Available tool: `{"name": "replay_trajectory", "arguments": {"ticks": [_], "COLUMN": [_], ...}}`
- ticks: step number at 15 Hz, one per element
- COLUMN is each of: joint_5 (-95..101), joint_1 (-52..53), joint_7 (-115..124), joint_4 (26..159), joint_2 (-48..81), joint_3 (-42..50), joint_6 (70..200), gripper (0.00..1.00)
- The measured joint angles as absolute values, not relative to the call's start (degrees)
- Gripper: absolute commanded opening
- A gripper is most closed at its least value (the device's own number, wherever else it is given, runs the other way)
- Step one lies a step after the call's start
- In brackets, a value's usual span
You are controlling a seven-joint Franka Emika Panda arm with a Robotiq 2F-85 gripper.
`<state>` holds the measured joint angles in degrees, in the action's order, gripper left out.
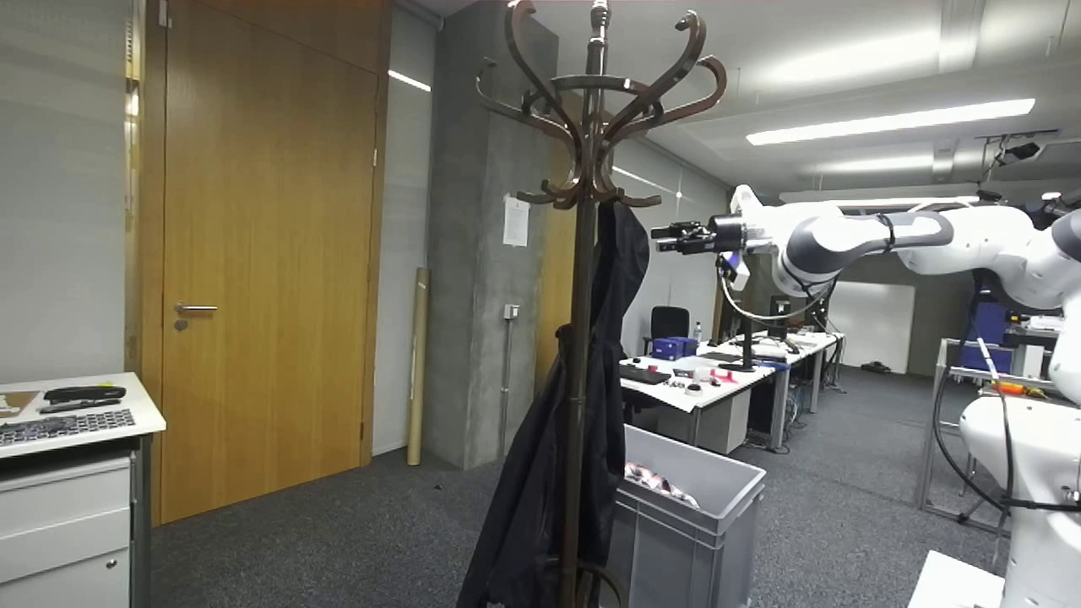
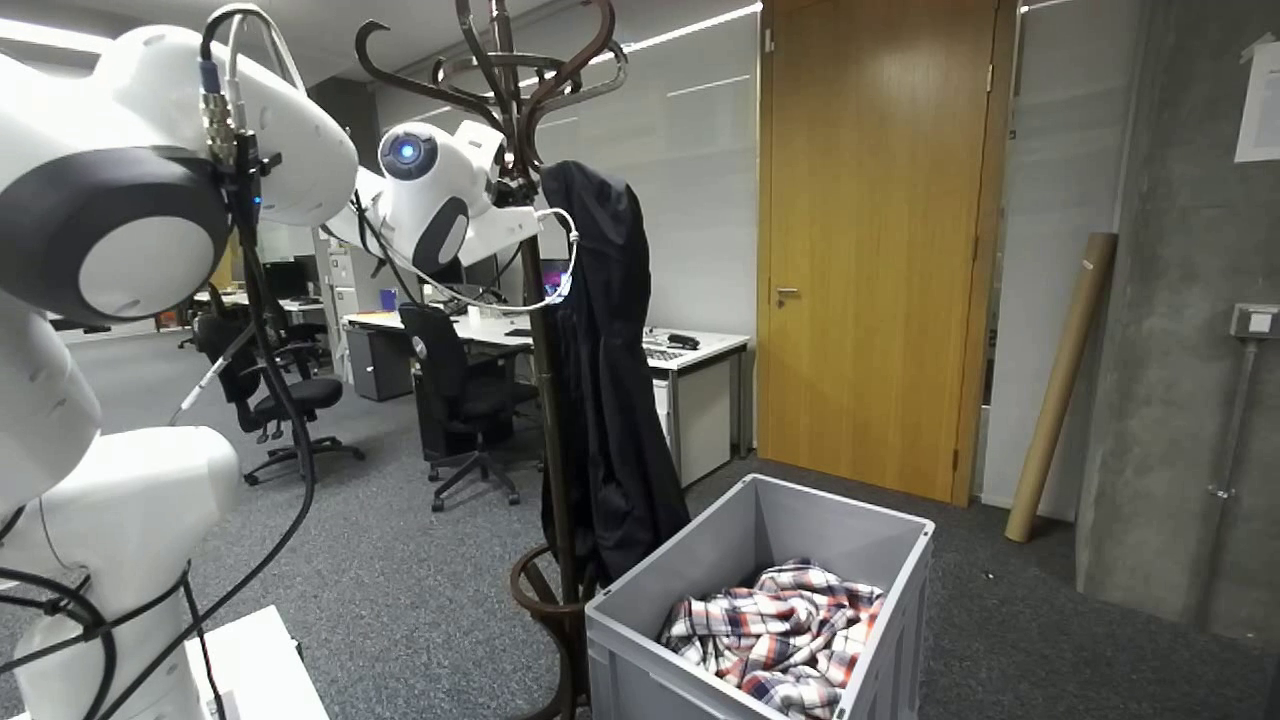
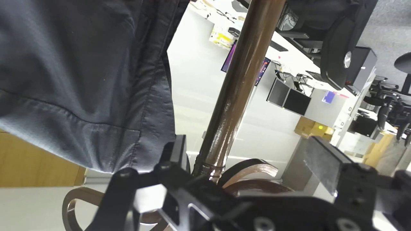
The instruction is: Take the hoodie off of the coat hanger
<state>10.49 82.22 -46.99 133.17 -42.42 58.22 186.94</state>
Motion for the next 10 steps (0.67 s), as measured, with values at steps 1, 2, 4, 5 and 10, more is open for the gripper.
{"name": "replay_trajectory", "arguments": {"ticks": [1, 2, 4, 5, 10], "joint_5": [11.02, 11.51, 12.34, 12.72, 13.86], "joint_1": [83.37, 84.47, 86.38, 87.18, 91.85], "joint_7": [-46.99, -46.99, -46.99, -46.99, -46.99], "joint_4": [132.32, 131.48, 129.86, 129.11, 125.84], "joint_2": [-42.42, -42.42, -42.43, -42.43, -42.44], "joint_3": [58.85, 59.40, 60.28, 60.62, 62.89], "joint_6": [186.94, 186.94, 186.94, 186.94, 186.94], "gripper": [1.00, 1.00, 1.00, 1.00, 1.00]}}
